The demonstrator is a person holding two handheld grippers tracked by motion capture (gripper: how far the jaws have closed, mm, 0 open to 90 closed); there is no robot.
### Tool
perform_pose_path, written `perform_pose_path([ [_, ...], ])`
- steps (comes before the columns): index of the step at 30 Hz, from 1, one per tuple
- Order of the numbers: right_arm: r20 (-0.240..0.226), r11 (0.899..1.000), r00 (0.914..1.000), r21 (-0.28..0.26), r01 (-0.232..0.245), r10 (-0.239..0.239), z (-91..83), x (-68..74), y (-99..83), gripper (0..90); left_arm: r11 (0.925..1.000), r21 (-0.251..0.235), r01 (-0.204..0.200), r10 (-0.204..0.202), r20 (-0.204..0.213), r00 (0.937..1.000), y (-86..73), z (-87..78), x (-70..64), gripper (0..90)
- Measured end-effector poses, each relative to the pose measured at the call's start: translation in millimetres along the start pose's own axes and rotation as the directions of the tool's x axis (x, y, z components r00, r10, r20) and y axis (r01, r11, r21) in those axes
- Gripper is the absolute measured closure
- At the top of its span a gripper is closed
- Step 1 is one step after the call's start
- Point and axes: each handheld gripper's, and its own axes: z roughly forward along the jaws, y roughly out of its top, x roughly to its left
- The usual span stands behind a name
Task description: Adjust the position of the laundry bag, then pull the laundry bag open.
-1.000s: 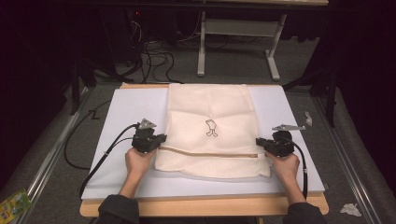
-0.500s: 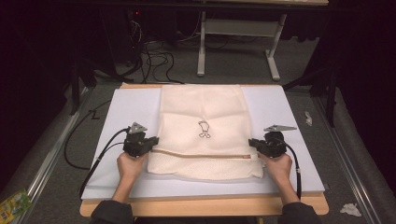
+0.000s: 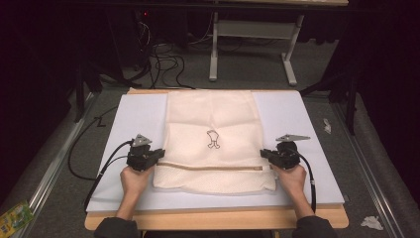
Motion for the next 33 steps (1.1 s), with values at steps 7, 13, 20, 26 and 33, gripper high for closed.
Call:
perform_pose_path([
  [7, 0.015, 1.0, 0.9999, 0.013, 0.003, -0.003, 2.7, -1.0, -1.9, 85.3, 0.9999, 0.012, -0.002, 0.002, -0.008, 1.0, -0.9, 2.1, -0.4, 82.9],
  [13, 0.039, 1.0, 0.9992, 0.009, 0.001, -0.001, 3.9, -1.7, -3.6, 75.2, 0.9998, 0.014, -0.011, 0.012, -0.026, 0.9996, -2.0, 2.7, -1.2, 75.3],
  [20, 0.065, 1.0, 0.9978, -0.022, -0.01, 0.011, 2.1, -3.1, -4.8, 56.4, 0.9996, -0.024, -0.017, 0.016, -0.04, 0.9991, -2.6, 0.6, -3.1, 60.1],
  [26, 0.077, 0.997, 0.996, -0.064, -0.039, 0.044, 0.7, -7.3, -8.3, 46.7, 0.9974, -0.058, -0.042, 0.039, -0.054, 0.9978, -5.8, -1.0, -8.2, 50.9],
  [33, 0.079, 0.997, 0.9959, -0.075, -0.037, 0.043, -0.2, -9.1, -10.1, 45.0, 0.9941, -0.082, -0.07, 0.066, -0.056, 0.9962, -11.4, 0.5, -18.3, 47.5],
])
